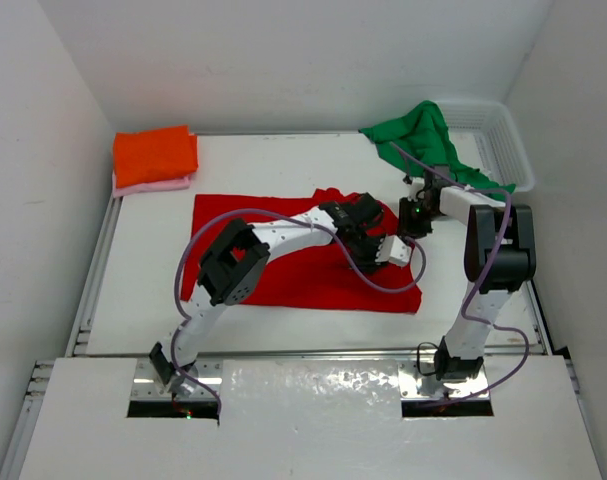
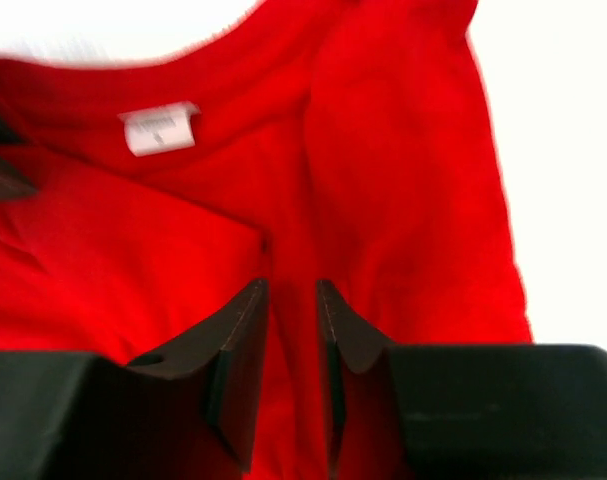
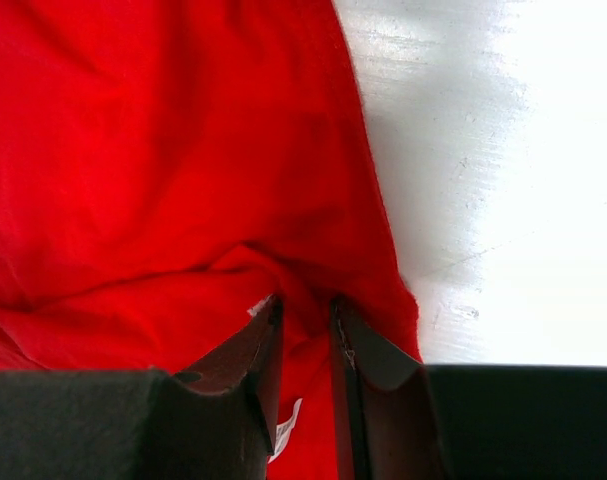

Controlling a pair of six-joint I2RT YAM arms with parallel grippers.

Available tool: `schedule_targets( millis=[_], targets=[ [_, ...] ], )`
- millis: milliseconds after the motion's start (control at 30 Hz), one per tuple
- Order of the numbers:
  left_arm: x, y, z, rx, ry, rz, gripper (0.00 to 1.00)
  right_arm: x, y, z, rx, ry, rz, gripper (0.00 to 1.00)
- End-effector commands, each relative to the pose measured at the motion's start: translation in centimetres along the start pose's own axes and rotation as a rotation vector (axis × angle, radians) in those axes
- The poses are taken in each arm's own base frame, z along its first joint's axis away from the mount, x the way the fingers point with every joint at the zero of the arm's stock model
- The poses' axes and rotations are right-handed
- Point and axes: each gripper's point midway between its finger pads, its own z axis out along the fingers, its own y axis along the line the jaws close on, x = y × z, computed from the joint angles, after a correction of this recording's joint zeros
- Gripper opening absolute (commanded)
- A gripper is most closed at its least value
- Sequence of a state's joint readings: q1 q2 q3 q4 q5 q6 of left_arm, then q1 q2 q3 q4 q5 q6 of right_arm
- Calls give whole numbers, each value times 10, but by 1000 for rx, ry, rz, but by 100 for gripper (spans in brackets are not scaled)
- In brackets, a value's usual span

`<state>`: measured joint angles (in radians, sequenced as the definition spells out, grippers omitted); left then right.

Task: Fold and stack the t-shirts
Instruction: Fold the flattened tshirt in 1/3 of the way

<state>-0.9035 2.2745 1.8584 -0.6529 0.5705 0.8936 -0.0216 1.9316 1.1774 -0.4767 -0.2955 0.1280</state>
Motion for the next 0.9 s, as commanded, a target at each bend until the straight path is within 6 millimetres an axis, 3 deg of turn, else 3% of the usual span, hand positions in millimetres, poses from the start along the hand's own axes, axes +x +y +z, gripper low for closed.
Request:
schedule_targets(
  millis=[0, 233, 500, 800, 833, 867],
  targets=[
    [8, 11, 8, -56, 13, 51, 23, -18, 6, -1, -14, -39, -28, 23],
    [12, 41, 11, -211, 30, -28, 21, -20, 8, -4, -23, -49, -34, 22],
    [10, 34, 22, -194, -28, -128, 24, -19, 9, -5, -28, -52, -34, 20],
    [14, 41, 20, -252, -14, -185, 22, -17, 10, -6, -31, -49, -28, 3],
    [14, 42, 19, -252, -16, -188, 21, -17, 10, -6, -31, -49, -30, 0],
    [11, 42, 18, -255, -20, -197, 11, -16, 10, -6, -29, -46, -30, 0]
  ],
)
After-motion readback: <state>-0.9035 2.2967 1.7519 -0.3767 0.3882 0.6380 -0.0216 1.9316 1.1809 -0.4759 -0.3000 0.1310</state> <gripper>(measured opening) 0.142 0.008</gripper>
